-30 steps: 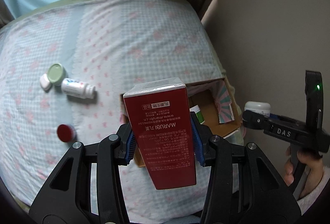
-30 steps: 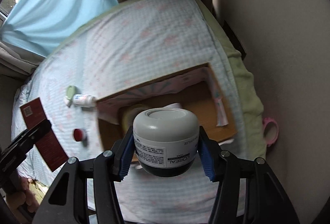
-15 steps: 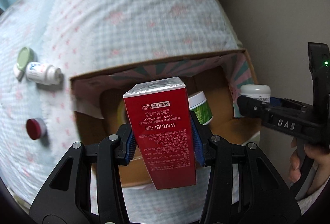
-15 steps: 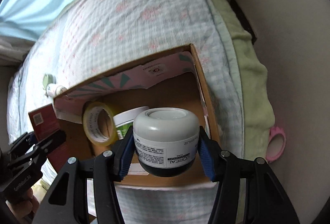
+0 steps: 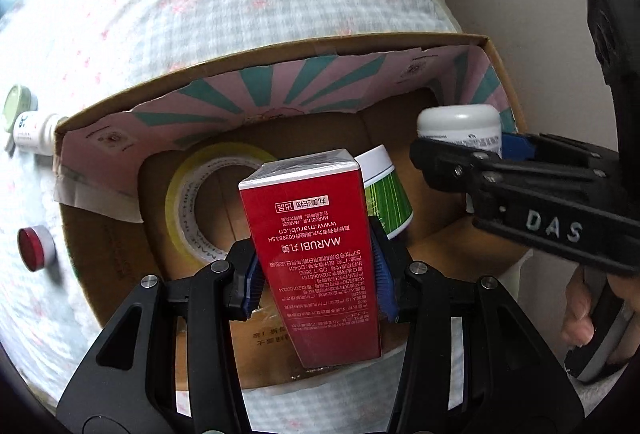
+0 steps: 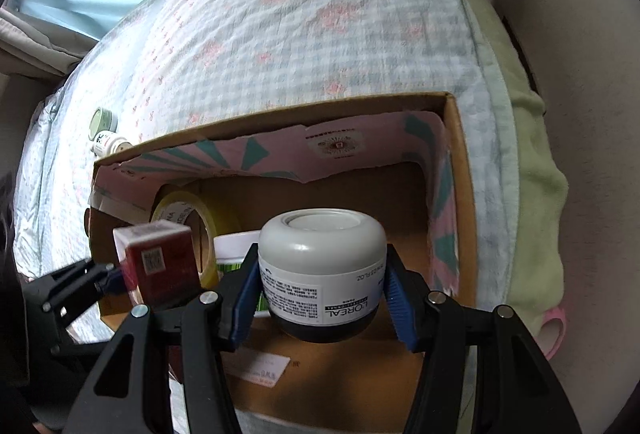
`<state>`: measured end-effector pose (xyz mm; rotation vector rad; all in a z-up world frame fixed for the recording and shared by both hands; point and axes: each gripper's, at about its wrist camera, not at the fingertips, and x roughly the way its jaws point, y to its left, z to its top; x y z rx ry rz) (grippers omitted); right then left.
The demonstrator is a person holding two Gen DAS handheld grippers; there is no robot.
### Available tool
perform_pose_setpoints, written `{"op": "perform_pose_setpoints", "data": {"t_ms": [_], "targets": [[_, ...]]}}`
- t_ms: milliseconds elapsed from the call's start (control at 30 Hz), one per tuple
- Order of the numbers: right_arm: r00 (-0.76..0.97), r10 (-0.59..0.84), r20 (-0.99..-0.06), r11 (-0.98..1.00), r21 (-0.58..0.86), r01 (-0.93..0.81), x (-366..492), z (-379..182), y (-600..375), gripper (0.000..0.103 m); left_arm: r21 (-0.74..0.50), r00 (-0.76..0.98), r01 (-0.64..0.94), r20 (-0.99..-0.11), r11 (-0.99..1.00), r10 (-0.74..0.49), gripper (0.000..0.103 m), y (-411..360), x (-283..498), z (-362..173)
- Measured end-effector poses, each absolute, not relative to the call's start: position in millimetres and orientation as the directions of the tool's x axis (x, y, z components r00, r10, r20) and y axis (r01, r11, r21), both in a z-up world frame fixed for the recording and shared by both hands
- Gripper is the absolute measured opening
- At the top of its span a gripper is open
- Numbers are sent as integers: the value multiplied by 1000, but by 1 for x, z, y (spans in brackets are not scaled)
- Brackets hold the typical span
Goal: Organize rigid objects
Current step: 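Carry red box and white jar into the cardboard box and release both, then withdraw both tools and move toward the remaining items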
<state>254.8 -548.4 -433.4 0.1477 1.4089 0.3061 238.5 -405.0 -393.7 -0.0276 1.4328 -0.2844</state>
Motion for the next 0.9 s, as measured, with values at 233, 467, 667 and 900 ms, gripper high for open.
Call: {"op": "perform_pose_setpoints", "data": {"t_ms": [233, 467, 667, 900], "targets": [[145, 342, -928, 938, 328, -114, 268, -432, -546, 99, -180, 166, 188, -963, 966, -212, 103, -408, 238, -383], [197, 365, -910, 931, 356, -81, 266, -415, -552, 103, -164, 180, 196, -963, 967, -200, 103, -406, 237, -369], [220, 353, -910, 935, 350, -53, 263, -404, -559, 103, -164, 194, 209, -959, 964, -205, 103, -400, 233, -349], [255, 315, -914, 947, 320, -23, 255, -379, -563, 103, -149, 218, 206, -957, 967, -194, 103, -386, 222, -324]]}}
